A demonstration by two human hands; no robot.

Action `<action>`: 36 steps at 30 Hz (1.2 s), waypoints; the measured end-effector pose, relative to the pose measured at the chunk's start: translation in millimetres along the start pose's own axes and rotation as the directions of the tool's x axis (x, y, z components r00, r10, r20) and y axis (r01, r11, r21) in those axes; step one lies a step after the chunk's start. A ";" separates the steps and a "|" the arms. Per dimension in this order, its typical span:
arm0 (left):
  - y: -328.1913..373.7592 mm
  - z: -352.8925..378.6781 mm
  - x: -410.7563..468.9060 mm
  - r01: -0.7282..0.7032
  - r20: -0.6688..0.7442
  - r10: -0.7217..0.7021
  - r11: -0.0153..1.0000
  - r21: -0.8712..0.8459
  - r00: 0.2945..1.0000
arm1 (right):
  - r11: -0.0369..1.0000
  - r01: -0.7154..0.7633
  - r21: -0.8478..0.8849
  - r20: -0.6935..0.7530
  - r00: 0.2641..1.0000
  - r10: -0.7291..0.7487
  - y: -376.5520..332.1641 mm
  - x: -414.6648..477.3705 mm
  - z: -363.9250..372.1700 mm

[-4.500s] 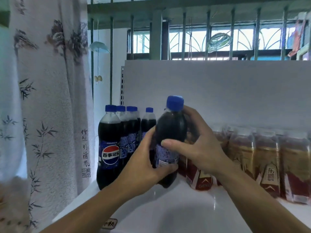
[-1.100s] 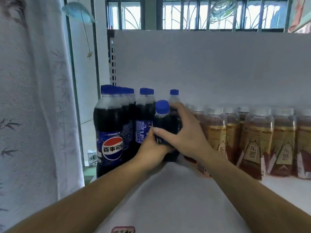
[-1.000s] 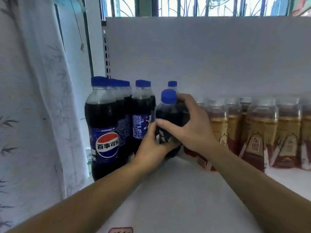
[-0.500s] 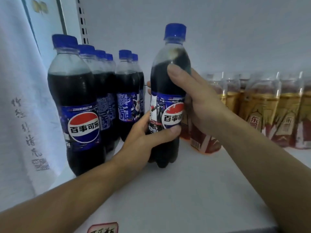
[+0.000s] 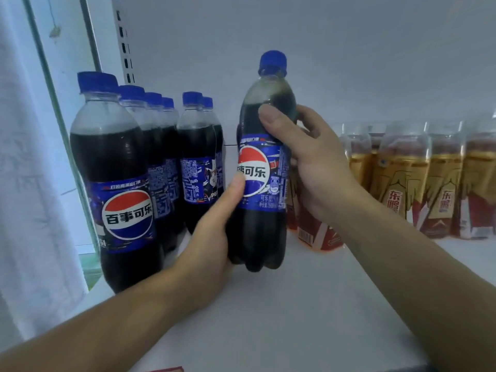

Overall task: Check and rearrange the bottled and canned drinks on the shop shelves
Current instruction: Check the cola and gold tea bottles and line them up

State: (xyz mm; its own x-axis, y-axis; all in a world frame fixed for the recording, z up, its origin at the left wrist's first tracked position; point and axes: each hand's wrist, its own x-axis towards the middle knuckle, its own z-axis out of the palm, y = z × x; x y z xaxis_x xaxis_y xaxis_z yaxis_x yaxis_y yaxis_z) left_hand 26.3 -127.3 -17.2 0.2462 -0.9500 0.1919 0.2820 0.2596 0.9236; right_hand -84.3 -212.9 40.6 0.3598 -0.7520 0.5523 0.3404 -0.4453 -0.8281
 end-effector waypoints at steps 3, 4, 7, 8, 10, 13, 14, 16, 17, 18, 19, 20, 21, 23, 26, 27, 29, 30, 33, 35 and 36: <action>-1.8 0.2 4.9 -0.014 -0.048 0.014 1.000 -0.004 0.999 | 0.998 0.020 0.066 -0.023 1.000 -0.018 0.6 2.2 2.7; -0.3 -0.1 4.7 0.020 -0.018 -0.020 1.000 -0.015 1.000 | 0.987 0.000 0.160 0.017 1.000 -0.002 0.9 3.0 2.6; 3.1 -1.8 0.0 0.157 0.123 -0.148 0.986 -0.063 0.981 | 0.921 -0.075 0.382 0.172 0.985 0.009 2.8 6.9 -1.0; 2.2 -1.2 -4.2 0.165 0.133 -0.155 0.984 -0.069 0.979 | 0.923 -0.079 0.378 0.174 0.985 0.013 2.3 7.7 -2.7; 0.7 2.6 5.1 0.120 0.096 -0.114 0.991 -0.061 0.989 | 0.950 -0.032 0.312 0.103 0.995 0.000 1.6 8.4 -4.4; 5.8 7.3 15.1 0.018 0.017 -0.018 1.000 -0.003 1.000 | 0.985 0.060 0.163 -0.013 0.998 -0.059 5.2 10.0 -3.1; 7.0 6.9 15.2 0.022 0.006 -0.022 1.000 -0.022 1.000 | 0.985 0.056 0.161 -0.018 0.998 -0.053 6.3 10.3 -2.4; 8.2 7.2 13.8 0.115 0.007 -0.114 0.993 -0.035 0.993 | 0.963 -0.008 0.271 0.070 0.998 -0.011 5.9 10.2 -3.2; 7.2 4.3 7.4 0.154 0.075 -0.151 0.987 -0.043 0.986 | 0.941 -0.051 0.335 0.136 0.991 0.006 4.8 10.0 -4.3; 4.9 1.1 -2.0 0.188 0.128 -0.181 0.981 -0.046 0.975 | 0.924 -0.084 0.373 0.184 0.983 0.015 4.1 10.3 -6.3; 3.9 -1.4 -0.7 0.204 0.157 -0.193 0.977 -0.058 0.969 | 0.920 -0.093 0.380 0.200 0.980 0.016 4.1 10.8 -8.0; 1.1 -2.6 -5.2 0.202 0.153 -0.188 0.977 -0.075 0.970 | 0.928 -0.077 0.366 0.184 0.983 0.009 3.4 10.8 -8.6; 4.0 1.5 0.8 0.186 0.137 -0.175 0.980 -0.071 0.975 | 0.942 -0.045 0.332 0.149 0.989 -0.005 2.0 10.2 -8.1; 4.7 5.7 8.5 0.103 0.044 -0.103 0.995 -0.005 0.994 | 0.976 0.050 0.210 0.059 0.996 -0.064 0.3 10.0 -6.6; 2.1 9.4 13.4 -0.004 -0.074 0.007 0.999 0.035 0.997 | 0.993 0.093 0.078 -0.004 0.996 -0.093 2.4 9.2 -4.3; -0.2 6.9 11.0 0.023 -0.083 -0.021 1.000 0.017 0.996 | 0.991 0.045 0.124 0.028 0.998 -0.049 2.6 8.8 -4.5; 0.7 3.2 3.6 0.121 -0.036 -0.122 0.993 -0.015 0.992 | 0.968 -0.078 0.240 0.131 0.990 0.047 0.0 8.1 -5.5; 0.6 1.3 -1.6 0.168 0.025 -0.167 0.985 -0.035 0.986 | 0.960 -0.114 0.257 0.163 0.984 0.073 -0.9 9.0 -6.9; 3.1 -0.3 2.5 0.201 0.048 -0.199 0.978 -0.060 0.979 | 0.973 -0.062 0.221 0.139 0.990 0.031 -0.3 11.1 -9.7; 0.8 3.0 3.5 0.124 0.001 -0.124 0.992 -0.029 0.992 | 0.987 0.026 0.156 0.079 0.996 -0.039 -1.3 9.6 -8.1; 0.5 6.2 1.8 0.074 -0.019 -0.074 0.997 0.001 0.997 | 0.994 0.071 0.083 0.046 0.996 -0.075 -1.7 8.5 -6.5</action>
State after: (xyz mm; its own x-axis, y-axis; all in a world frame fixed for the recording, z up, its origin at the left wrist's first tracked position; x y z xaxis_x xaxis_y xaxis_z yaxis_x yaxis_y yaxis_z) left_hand 21.2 -130.0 -14.3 0.2421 -0.9632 0.1166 0.2983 0.1883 0.9357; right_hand -87.4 -221.6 46.1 0.3726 -0.6933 0.6169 0.4360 -0.4560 -0.7759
